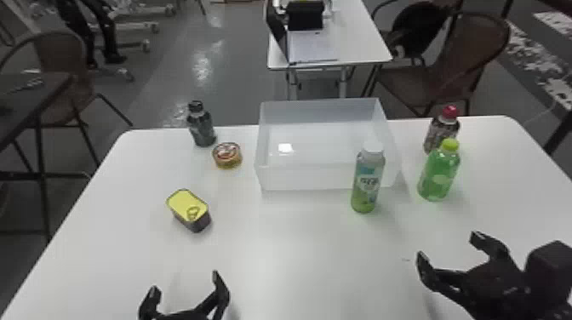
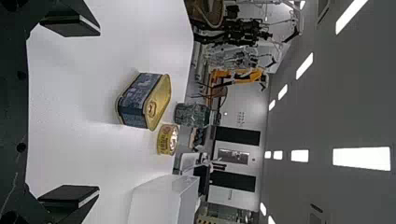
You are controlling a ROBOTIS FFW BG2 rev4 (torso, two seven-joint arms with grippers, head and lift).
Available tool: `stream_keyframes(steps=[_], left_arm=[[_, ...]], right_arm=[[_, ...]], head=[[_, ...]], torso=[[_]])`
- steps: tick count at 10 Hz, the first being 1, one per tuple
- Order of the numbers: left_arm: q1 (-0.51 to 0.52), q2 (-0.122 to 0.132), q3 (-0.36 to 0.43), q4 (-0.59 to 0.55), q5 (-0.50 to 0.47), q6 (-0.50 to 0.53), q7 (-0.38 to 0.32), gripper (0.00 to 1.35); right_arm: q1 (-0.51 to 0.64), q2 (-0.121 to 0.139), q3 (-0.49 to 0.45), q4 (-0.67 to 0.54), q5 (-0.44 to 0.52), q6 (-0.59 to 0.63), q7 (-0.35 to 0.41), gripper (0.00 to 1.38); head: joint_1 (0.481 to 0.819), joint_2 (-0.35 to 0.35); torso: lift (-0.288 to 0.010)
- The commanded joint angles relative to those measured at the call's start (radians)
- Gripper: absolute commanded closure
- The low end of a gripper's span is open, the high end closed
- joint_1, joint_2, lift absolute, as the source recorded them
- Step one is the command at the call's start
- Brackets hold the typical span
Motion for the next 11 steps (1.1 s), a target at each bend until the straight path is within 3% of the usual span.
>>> stream_keyframes(steps=[1, 3, 6, 11], left_arm=[[0.000, 0.001, 0.001, 0.002, 0.008, -0.003, -0.004, 0.11], [0.000, 0.000, 0.000, 0.005, 0.017, -0.008, -0.010, 0.11], [0.002, -0.002, 0.000, 0.007, 0.025, -0.014, -0.015, 0.11], [-0.008, 0.000, -0.003, 0.013, 0.028, -0.020, -0.036, 0.11]], right_arm=[[0.007, 0.000, -0.002, -0.006, 0.000, 0.000, 0.000, 0.09], [0.027, 0.005, -0.004, -0.016, 0.003, -0.006, -0.002, 0.10], [0.045, 0.043, -0.014, -0.029, 0.040, -0.019, -0.006, 0.10], [0.044, 0.048, -0.022, -0.029, 0.041, -0.026, -0.011, 0.10]], head=[[0.695, 0.105], [0.695, 0.105], [0.695, 0.107], [0.695, 0.095]], torso=[[-0.129], [-0.129], [-0.129], [-0.129]])
